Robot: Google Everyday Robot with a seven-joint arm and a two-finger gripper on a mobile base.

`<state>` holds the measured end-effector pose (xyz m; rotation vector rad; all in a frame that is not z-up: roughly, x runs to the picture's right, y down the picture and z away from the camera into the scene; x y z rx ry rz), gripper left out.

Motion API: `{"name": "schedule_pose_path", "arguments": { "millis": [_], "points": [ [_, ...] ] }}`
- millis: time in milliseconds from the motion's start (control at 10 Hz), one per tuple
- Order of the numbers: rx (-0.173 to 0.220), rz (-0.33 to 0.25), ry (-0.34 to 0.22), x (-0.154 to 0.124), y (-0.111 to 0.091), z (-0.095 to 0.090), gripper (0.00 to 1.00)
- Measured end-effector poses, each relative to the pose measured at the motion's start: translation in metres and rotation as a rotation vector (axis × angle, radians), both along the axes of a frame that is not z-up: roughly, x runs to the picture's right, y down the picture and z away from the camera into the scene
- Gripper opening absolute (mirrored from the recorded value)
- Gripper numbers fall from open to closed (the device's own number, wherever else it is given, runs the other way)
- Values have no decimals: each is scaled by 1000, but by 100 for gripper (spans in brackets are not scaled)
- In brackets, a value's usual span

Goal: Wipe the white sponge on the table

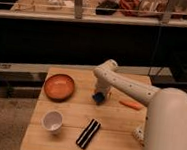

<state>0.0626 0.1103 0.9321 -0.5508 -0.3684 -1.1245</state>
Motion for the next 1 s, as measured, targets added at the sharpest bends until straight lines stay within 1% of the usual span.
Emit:
{"name": "schedule_pose_path", "arguments": {
  "millis": [200,300,500,800,900,1000],
  "points": [
    [-15,-39,-50,-23,1,7,41],
    [-29,-62,-81,-35,4,8,41],
    [-40,-88,-140,-56,11,3,41],
    [-39,-90,-143,-56,11,2,41],
    [-38,-98,-159,-60,15,-6,41],
    [-35,-107,-185,-69,23,-19,41]
  ]
}}
